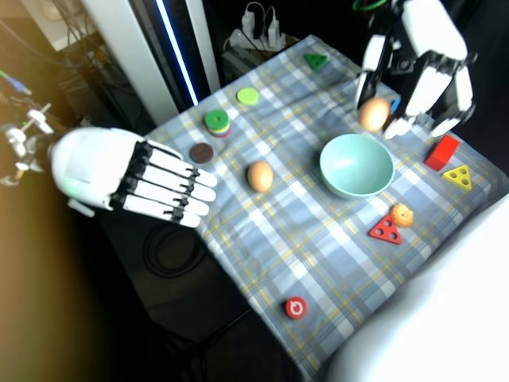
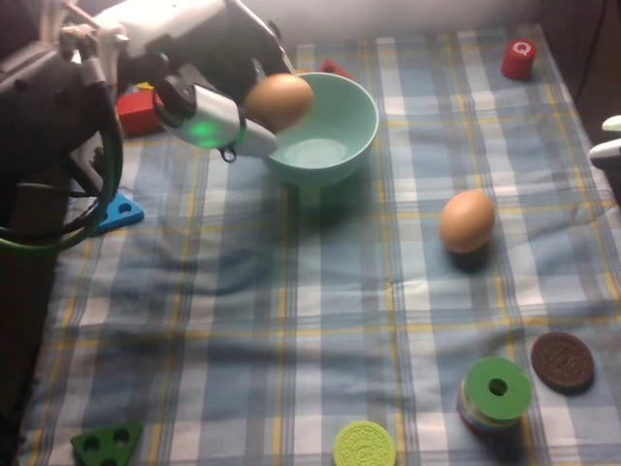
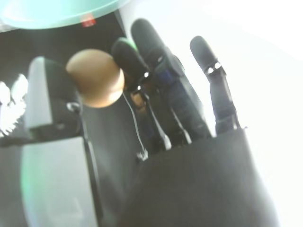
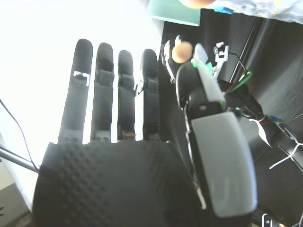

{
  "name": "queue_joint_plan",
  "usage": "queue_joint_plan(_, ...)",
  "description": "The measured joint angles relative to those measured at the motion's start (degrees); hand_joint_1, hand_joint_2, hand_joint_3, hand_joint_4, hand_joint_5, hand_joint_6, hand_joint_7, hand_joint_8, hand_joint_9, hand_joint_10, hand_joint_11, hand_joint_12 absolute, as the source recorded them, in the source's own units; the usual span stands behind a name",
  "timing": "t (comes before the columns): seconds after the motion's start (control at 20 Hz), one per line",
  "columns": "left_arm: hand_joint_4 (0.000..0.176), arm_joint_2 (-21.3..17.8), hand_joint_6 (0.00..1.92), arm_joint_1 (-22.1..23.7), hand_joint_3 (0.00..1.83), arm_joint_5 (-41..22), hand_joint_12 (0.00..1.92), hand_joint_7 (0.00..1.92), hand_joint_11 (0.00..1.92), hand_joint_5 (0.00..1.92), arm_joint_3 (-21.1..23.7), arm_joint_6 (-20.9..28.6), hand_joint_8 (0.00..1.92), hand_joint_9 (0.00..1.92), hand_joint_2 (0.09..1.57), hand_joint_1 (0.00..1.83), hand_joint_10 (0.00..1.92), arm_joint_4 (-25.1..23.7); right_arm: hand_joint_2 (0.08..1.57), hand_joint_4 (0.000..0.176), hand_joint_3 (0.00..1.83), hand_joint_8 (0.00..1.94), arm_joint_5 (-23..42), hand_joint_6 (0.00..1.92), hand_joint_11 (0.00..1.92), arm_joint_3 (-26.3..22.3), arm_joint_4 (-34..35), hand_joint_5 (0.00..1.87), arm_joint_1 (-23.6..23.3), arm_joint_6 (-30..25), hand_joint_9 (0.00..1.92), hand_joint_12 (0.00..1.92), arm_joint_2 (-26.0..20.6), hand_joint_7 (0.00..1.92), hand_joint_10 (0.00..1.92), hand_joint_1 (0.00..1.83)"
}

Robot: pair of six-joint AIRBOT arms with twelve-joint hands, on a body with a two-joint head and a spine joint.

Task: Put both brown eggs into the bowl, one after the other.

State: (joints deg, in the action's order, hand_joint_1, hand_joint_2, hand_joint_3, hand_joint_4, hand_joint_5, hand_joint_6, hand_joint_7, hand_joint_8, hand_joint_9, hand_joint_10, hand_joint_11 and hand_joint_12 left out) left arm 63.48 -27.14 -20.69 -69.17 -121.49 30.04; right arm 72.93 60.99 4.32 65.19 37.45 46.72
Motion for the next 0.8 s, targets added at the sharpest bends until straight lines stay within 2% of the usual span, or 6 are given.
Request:
queue_joint_plan(0.1,0.0,1.25,0.66,0.48,0.0,0.81,1.03,1.07,0.24,1.01,-0.35,-5.79,1.07,1.11,1.1,1.27,0.02,2.54,1.31,0.0,0.0,0.0,0.07,0.0,0.38,0.13,-0.11,0.65,0.0,0.0,0.59,0.65,0.22,0.58,0.01,0.63)
queue_joint_plan(0.25,0.0,3.1,0.79,0.68,0.01,1.44,1.29,0.89,0.01,0.95,-1.11,-8.96,1.36,0.94,1.15,1.24,0.02,4.09,1.31,0.0,0.0,0.0,-0.02,0.0,0.36,0.35,-0.5,0.65,0.0,0.0,0.58,0.62,0.48,0.58,0.0,0.67)
queue_joint_plan(0.4,0.0,3.67,0.69,0.74,0.01,1.95,1.44,0.86,0.03,1.0,-2.32,-8.96,1.42,0.58,1.15,1.25,1.1,4.79,1.31,0.0,0.0,0.0,-0.07,0.0,0.39,0.37,-0.39,0.66,0.0,0.0,0.59,0.55,0.48,0.58,0.0,0.65)
queue_joint_plan(0.5,0.0,3.87,0.87,0.96,0.0,2.05,1.16,1.04,0.04,0.95,-3.13,-9.01,1.05,0.67,1.11,1.24,0.78,5.11,1.31,0.0,0.0,0.0,-0.2,0.0,0.41,0.37,-0.42,0.65,0.0,0.0,0.59,0.55,0.48,0.58,0.0,0.7)
queue_joint_plan(0.65,0.0,4.31,0.79,1.14,0.0,2.23,1.3,0.95,0.0,0.93,-3.26,-8.98,1.28,0.61,1.14,1.25,0.98,5.18,1.31,0.0,0.0,0.0,-0.24,0.0,0.41,0.37,-0.5,0.65,0.0,-0.04,0.59,0.55,0.57,0.58,0.0,0.74)
queue_joint_plan(0.8,0.0,4.52,0.68,1.14,0.0,2.69,1.12,1.08,0.05,1.02,-3.26,-8.98,1.04,0.76,1.09,1.27,0.6,5.16,1.3,0.0,0.0,0.0,-0.37,0.0,0.39,0.37,-0.44,0.63,0.0,-0.11,0.56,0.53,0.59,0.57,0.0,0.8)
